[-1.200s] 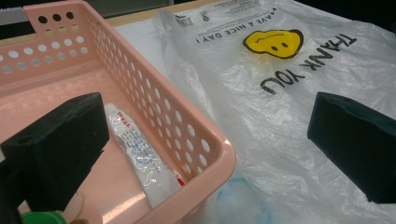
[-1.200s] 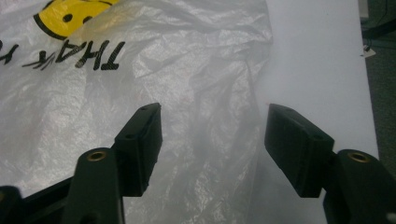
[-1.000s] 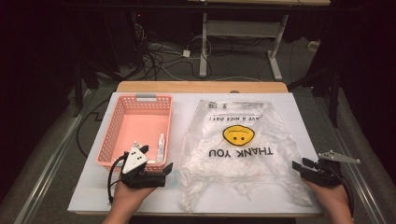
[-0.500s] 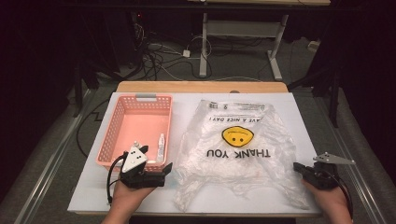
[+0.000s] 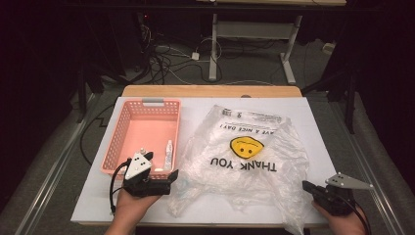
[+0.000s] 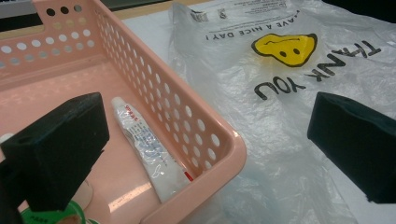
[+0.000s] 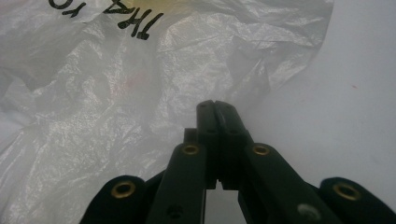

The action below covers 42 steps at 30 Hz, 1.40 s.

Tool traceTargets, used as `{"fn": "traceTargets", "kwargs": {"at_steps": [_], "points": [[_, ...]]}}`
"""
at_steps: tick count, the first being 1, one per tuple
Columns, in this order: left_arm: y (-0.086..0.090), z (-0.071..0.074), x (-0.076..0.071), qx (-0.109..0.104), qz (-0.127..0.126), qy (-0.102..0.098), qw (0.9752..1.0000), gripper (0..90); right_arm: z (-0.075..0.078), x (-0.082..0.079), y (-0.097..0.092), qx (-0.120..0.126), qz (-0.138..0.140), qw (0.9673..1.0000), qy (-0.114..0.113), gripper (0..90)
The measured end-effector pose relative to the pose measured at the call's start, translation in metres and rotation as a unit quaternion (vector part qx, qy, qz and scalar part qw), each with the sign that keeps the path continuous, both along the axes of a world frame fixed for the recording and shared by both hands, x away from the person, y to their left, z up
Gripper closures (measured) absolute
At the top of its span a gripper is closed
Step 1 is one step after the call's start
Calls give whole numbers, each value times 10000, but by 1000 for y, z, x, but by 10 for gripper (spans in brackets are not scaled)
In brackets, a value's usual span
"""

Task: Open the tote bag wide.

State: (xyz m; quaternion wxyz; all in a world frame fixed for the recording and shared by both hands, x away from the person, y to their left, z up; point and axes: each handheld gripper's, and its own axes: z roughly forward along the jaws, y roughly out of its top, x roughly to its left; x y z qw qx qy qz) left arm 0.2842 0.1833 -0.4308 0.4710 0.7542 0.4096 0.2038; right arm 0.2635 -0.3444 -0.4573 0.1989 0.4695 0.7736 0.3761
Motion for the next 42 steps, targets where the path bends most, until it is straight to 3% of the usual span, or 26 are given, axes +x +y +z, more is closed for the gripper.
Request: {"fn": "traceTargets", "kwargs": {"at_steps": [7,13,15,16,18,22,25,28,31,35,39,42], "points": [[-3,-1,0,126,-132,111,9998,0,-1,-23,-2,46,76,10000,3,900],[-1,1,0,98,-187,112,9997,0,-2,-28,-1,109,150,9998,9,900],[0,2,0,54,-145,106,9998,0,-1,-27,-1,116,186,9998,-26,864],[1,2,0,31,-138,104,9998,0,0,-27,-1,155,217,9996,-23,787],[2,2,0,-13,-127,132,9998,0,4,-29,-2,250,236,9993,-116,730],[2,4,1,-55,-210,274,9994,0,13,-29,-6,394,194,9981,-437,644],[1,5,-1,30,-252,209,9995,0,16,-23,-9,463,99,9973,-554,601],[1,5,-1,77,-262,188,9995,0,20,-8,-11,422,-28,9972,-619,546],[0,3,-2,119,-199,116,9997,0,22,12,-15,412,-168,9970,-631,545],[-2,1,0,123,-407,84,9991,0,22,47,-20,315,-274,9972,-617,522],[-1,1,0,51,-387,185,9991,0,20,82,-24,324,-440,9972,-501,508],[-1,5,0,44,-324,137,9994,0,20,111,-27,345,-555,9969,-448,507]]}}
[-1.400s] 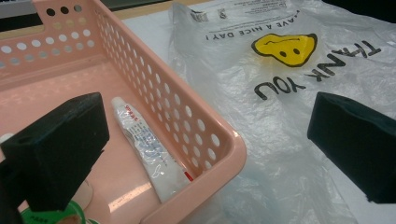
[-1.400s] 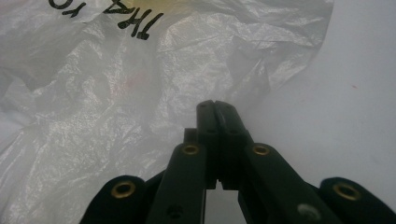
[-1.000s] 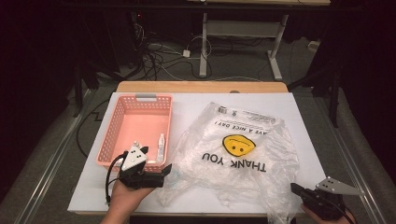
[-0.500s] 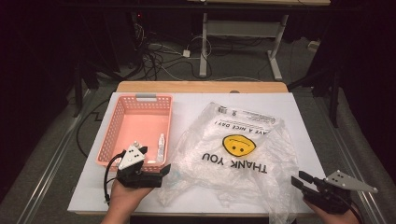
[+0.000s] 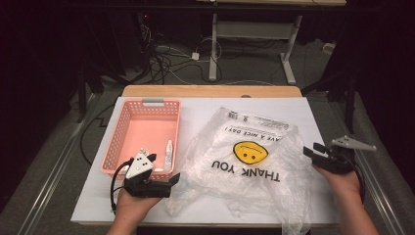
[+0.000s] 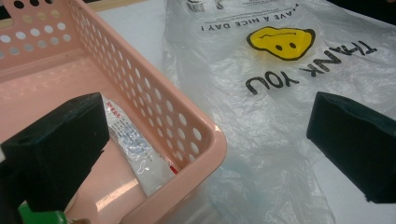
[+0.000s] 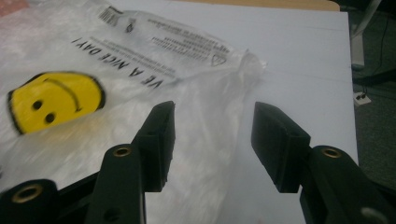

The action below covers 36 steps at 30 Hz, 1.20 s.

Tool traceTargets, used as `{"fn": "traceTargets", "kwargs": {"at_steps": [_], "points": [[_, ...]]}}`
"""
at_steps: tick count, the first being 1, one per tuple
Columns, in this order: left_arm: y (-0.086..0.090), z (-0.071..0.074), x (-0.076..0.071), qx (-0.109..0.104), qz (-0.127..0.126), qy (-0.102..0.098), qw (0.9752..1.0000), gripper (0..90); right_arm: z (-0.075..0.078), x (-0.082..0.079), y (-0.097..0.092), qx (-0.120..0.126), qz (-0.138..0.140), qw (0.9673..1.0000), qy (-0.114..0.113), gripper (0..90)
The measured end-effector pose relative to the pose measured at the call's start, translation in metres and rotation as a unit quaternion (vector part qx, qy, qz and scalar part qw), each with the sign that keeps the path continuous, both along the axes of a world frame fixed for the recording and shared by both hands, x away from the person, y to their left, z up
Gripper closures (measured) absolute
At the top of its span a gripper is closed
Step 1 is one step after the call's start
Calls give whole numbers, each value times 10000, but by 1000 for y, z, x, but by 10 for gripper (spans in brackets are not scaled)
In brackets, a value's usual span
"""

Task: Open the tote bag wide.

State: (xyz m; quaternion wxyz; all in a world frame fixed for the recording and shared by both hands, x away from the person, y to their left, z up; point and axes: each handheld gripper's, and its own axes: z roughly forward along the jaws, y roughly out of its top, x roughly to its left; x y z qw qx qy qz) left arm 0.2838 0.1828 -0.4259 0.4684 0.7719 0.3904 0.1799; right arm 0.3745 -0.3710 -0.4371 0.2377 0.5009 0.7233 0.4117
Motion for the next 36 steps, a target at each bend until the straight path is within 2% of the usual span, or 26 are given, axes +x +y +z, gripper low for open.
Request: {"fn": "traceTargets", "kwargs": {"at_steps": [1,2,3,7,11,13,15,17,19,20,21,22,24,25,26,28,31,36], "points": [[0,0,0,0,0,0,10000,0,0,10,0,-21,-22,10000,20,503],[1,0,0,-15,5,-24,10000,0,0,10,0,-21,-22,10000,20,503],[1,0,-1,-23,3,-44,10000,0,-1,29,2,-58,-50,9999,73,504],[2,-1,0,19,-39,5,10000,0,-1,65,6,-150,-9,9998,139,504],[1,-4,2,11,-69,25,10000,0,-3,98,5,-56,-111,9992,386,475],[1,-4,3,34,-76,27,10000,0,-9,111,9,-108,-17,9985,530,466],[2,-4,4,-18,-50,34,10000,0,-18,120,15,-147,214,9970,728,446],[2,-5,4,-41,-48,44,10000,0,-24,126,20,-235,342,9956,844,470],[2,-5,4,-50,-56,67,9999,0,-31,128,22,-189,517,9939,952,551],[2,-5,4,-50,-56,67,9999,0,-33,128,24,-298,579,9928,1002,591],[2,-5,4,-56,-56,59,10000,0,-33,128,24,-298,579,9928,1002,591],[2,-4,3,-25,-60,20,10000,0,-34,126,25,-406,622,9928,940,715],[1,-4,2,-29,-63,-1,10000,0,-33,124,29,-504,729,9915,953,824],[1,-4,2,-29,-63,-1,10000,0,-33,124,29,-504,729,9915,953,824],[1,-4,2,-27,-74,0,10000,0,-32,124,31,-603,762,9909,931,881],[-1,-4,2,-17,-98,1,10000,0,-31,123,31,-616,738,9913,902,892],[-3,-3,1,1,-129,-6,9999,0,-27,124,26,-605,488,9943,735,900],[-4,-3,0,-11,-158,-7,9999,0,-20,125,3,-451,5,9975,552,900]]}}
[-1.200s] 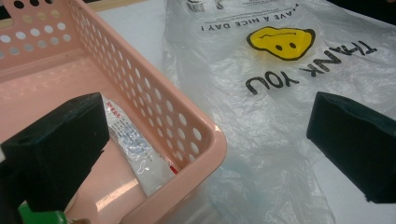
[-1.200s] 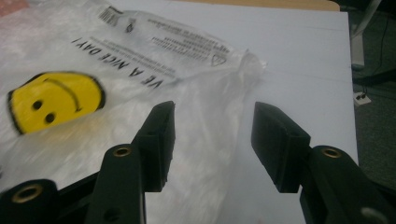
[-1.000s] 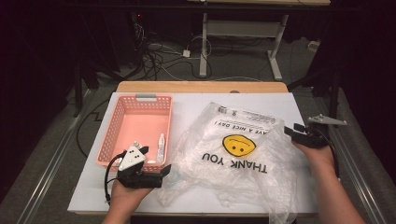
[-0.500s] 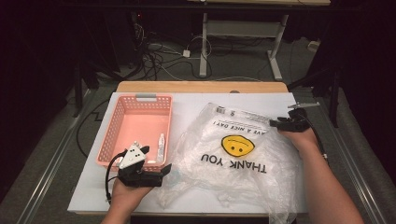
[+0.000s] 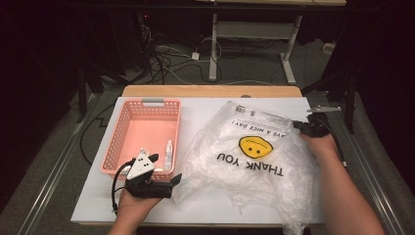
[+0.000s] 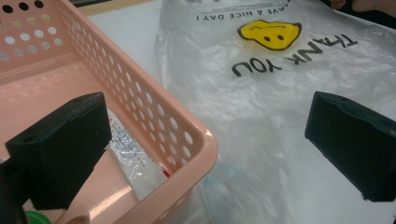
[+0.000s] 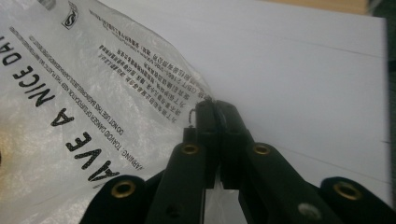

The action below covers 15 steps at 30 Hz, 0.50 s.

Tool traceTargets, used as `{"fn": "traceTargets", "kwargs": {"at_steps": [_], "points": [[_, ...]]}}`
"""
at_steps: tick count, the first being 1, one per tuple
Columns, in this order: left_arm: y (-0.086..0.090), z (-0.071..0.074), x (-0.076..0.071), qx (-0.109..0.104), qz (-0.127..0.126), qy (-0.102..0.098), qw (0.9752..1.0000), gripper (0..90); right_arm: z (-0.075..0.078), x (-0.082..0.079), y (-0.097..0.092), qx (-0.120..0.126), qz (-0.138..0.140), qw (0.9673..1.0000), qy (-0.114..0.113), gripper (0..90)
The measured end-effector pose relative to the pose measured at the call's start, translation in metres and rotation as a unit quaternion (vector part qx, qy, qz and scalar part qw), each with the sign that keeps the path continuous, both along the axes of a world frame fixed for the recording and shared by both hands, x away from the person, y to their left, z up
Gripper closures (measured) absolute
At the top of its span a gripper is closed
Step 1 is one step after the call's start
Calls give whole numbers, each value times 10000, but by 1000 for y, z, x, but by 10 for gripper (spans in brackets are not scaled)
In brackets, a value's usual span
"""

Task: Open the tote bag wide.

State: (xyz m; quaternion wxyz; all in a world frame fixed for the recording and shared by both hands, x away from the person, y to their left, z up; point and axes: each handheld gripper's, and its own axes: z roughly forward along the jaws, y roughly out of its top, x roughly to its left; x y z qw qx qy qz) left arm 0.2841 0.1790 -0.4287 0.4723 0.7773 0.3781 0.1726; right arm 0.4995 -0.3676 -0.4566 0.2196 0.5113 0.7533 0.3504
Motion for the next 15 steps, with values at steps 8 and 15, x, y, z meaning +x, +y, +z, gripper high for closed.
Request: {"fn": "traceTargets", "kwargs": {"at_steps": [8,15], "points": [[-3,0,9,-34,-120,-30,9999,0,6,-3,-44,-29,-662,9977,-166,900],[-8,4,6,61,-191,-255,9995,0,5,-10,-69,103,-1094,9938,-147,895]]}}
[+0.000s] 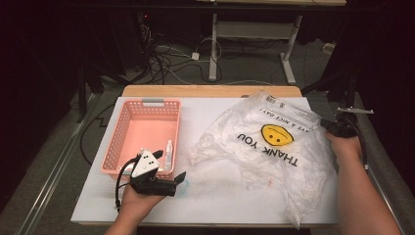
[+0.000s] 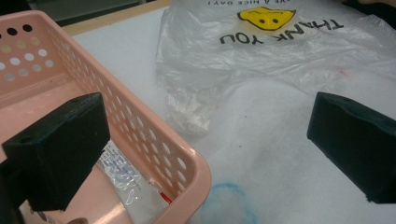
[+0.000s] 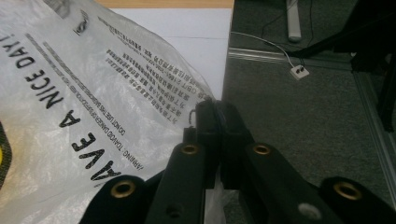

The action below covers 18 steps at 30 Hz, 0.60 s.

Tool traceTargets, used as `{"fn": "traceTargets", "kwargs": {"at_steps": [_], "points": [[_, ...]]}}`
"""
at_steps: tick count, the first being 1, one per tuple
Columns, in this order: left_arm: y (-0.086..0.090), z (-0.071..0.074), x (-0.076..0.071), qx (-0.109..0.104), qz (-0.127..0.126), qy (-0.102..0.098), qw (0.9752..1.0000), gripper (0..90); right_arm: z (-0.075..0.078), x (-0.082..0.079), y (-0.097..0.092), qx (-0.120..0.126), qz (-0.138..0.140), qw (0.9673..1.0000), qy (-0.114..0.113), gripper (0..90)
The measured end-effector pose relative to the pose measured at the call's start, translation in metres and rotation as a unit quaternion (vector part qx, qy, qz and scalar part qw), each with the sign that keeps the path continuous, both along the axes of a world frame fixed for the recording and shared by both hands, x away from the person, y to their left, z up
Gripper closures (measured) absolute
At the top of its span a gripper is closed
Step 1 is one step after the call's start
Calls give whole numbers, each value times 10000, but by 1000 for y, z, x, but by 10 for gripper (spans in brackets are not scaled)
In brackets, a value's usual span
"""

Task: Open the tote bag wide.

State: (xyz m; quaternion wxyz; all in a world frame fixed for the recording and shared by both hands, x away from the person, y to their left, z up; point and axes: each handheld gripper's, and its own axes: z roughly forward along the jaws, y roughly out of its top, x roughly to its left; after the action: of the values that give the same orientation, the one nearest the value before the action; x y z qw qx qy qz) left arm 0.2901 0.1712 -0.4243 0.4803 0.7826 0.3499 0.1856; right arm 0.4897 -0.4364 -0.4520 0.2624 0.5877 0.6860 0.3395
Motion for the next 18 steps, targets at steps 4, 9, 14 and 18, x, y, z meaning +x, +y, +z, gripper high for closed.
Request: {"fn": "traceTargets", "kwargs": {"at_steps": [4,9,14,18], "points": [[4,-3,-2,-242,48,102,9996,0,4,-2,4,28,153,9998,-76,682],[6,-9,-8,-286,15,161,9995,0,33,-34,13,-130,330,9983,-464,499],[6,-4,-12,-319,82,63,9994,0,49,-72,14,-65,516,9960,-726,477],[4,-4,-14,-244,38,73,9997,0,48,-125,29,-18,831,9934,-792,478]]}}
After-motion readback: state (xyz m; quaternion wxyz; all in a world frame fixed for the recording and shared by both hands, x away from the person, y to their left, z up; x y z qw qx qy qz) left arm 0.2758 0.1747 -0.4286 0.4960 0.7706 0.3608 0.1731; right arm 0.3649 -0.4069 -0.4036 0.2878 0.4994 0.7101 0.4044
